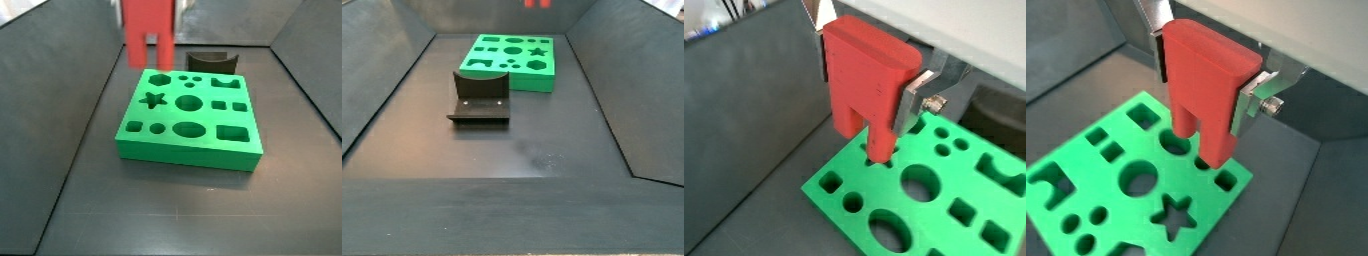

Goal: Pick up the square-circle object. Move up. Rotate the square-circle object. Move to above the board. Insert the square-circle object.
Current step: Insert the square-circle object.

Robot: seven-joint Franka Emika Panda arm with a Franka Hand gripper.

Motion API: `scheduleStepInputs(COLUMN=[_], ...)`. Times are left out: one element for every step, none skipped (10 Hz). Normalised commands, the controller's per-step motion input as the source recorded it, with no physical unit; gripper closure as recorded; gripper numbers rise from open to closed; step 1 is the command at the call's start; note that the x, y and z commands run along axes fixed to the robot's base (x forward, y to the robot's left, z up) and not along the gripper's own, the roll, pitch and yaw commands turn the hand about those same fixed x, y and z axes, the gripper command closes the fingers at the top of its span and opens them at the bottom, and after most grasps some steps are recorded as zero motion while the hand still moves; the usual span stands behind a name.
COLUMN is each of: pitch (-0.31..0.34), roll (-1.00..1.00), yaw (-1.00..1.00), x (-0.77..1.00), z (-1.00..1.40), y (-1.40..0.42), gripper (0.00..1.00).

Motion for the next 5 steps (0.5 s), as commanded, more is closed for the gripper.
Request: scheduleStepInputs(pitch=[-0.290, -0.241, -0.059, 0.000, 0.034], roll=[-0.01, 0.01, 0.17, 0.30, 0.34], yaw=[0.00, 0.00, 0.05, 0.11, 0.11], x=[-0.28, -0.03, 0.16, 0.31, 0.23], z=[-0.70, -0.79, -0.72, -0.68, -0.59], y=[-0.07, -0.22, -0.31, -0.37, -0.29], gripper=[1.00, 1.00, 1.00, 1.00, 1.00])
